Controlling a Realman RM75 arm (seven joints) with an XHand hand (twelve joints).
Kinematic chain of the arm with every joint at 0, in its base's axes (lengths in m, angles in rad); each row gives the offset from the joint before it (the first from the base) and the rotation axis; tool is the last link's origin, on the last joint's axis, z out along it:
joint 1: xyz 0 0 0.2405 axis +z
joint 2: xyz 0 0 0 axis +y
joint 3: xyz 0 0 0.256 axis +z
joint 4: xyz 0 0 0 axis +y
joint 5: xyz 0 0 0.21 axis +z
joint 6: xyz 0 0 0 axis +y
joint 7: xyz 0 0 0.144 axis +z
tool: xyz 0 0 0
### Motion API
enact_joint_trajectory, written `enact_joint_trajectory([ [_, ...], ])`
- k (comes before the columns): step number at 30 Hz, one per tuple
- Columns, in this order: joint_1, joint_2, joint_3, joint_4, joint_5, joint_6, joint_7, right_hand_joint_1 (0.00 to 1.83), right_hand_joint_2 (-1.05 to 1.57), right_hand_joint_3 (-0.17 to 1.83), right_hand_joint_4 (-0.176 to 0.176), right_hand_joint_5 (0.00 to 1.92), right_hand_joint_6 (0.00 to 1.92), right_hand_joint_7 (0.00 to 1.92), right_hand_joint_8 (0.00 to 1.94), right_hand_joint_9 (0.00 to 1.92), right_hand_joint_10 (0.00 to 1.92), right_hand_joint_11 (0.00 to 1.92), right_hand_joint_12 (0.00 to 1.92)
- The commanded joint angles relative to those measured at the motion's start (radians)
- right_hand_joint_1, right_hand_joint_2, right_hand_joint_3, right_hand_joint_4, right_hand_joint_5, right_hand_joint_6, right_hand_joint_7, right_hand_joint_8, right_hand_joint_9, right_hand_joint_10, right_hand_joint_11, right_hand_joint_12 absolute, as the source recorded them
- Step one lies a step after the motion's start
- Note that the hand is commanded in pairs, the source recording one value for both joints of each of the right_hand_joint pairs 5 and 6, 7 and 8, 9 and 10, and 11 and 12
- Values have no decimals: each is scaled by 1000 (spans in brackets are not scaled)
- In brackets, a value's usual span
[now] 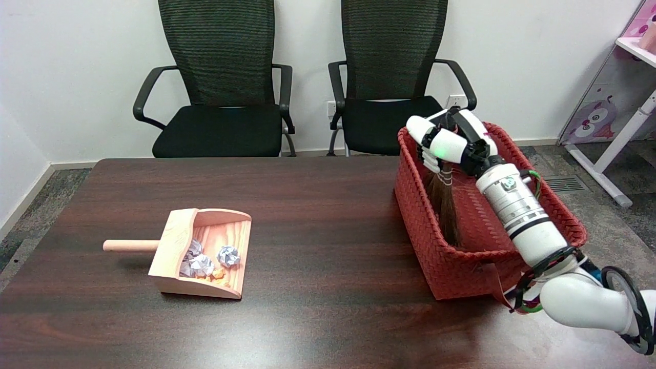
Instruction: Place the broom in the basket.
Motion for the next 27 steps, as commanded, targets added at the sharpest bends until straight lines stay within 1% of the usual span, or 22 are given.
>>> enact_joint_trajectory([
  [1,3,-61,-34,20,-46,10,7,1043,1571,1450,52,1920,1920,1920,1920,1920,1920,1920,1920],
  [3,5,-66,-34,26,-57,12,8,1035,1571,1441,58,1920,1920,1920,1920,1920,1920,1920,1920],
  [4,5,-68,-34,27,-61,16,8,1020,1571,1449,91,1920,1920,1920,1920,1920,1920,1920,1920],
  [5,5,-68,-34,28,-63,16,8,995,1571,1469,176,1920,1920,1920,1920,1920,1920,1920,1920],
  [6,5,-68,-34,28,-63,16,8,976,1571,1504,176,1920,1920,1920,1920,1920,1920,1920,1920],
  [7,5,-68,-34,28,-63,16,8,925,1571,1613,176,1920,1920,1920,1920,1920,1920,1920,1920],
  [9,5,-68,-34,26,-63,13,8,823,1529,1652,176,1920,1920,1920,1920,1920,1920,1920,1920],
  [11,5,-69,-34,26,-63,10,8,844,1457,1691,176,1920,1920,1920,1920,1920,1920,1920,1920],
  [14,5,-75,-34,28,-64,8,8,837,1386,1705,176,1920,1920,1920,1920,1920,1920,1920,1920],
  [21,5,-91,-34,29,-67,8,5,810,1333,1665,176,1909,1909,1909,1909,1906,1906,1920,1920],
  [22,5,-91,-35,29,-67,8,4,842,1285,1649,176,1869,1869,1869,1869,1861,1861,1920,1920],
  [25,5,-91,-43,26,-67,8,3,851,1084,1649,176,1661,1661,1661,1661,1660,1660,1905,1905],
  [27,5,-91,-47,25,-67,7,3,870,950,1626,176,1532,1532,1532,1532,1478,1478,1760,1760],
])
